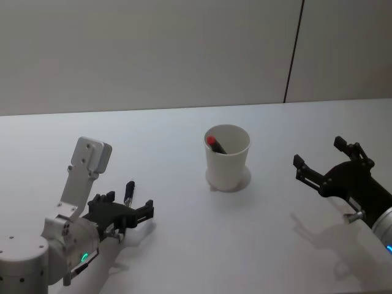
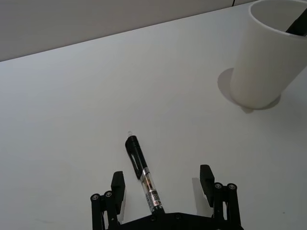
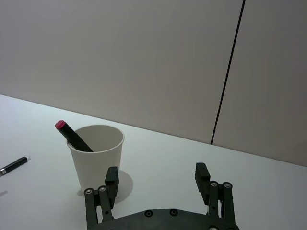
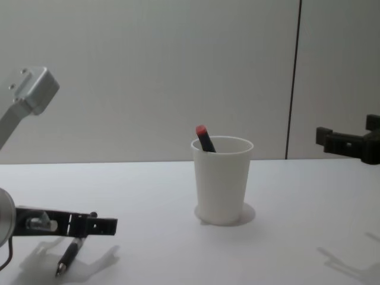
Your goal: Place the pen into the pen holder.
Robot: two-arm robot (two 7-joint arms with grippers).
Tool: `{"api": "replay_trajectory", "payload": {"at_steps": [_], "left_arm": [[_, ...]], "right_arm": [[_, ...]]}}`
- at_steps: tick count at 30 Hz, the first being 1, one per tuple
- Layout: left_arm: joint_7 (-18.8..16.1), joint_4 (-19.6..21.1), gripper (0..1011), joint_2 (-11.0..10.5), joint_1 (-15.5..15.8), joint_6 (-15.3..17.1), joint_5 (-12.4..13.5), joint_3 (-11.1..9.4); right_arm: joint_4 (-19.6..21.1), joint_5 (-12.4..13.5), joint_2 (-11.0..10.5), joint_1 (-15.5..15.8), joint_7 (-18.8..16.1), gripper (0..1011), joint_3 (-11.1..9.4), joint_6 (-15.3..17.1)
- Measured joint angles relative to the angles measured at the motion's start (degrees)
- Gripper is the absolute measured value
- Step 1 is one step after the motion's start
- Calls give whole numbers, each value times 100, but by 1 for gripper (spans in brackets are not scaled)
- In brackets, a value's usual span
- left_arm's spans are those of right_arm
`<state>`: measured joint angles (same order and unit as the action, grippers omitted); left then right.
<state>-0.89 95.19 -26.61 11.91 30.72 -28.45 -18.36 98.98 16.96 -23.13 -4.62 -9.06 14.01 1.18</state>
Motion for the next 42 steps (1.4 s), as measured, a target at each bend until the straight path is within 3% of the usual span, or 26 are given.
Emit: {"api": "replay_trajectory", "payload": {"at_steps": [21, 30, 42], "left_arm": [[-128, -112, 992, 95, 68, 275, -15, 43], [-149, -133, 783, 123, 80, 368, -15, 61], [-160, -143, 381, 152, 84, 453, 8, 76]], "right_arm": [[0, 0, 0, 0, 0, 1001, 0, 0], [0, 0, 0, 0, 0, 1001, 0, 0], [0, 0, 0, 0, 0, 1001, 0, 0]]}}
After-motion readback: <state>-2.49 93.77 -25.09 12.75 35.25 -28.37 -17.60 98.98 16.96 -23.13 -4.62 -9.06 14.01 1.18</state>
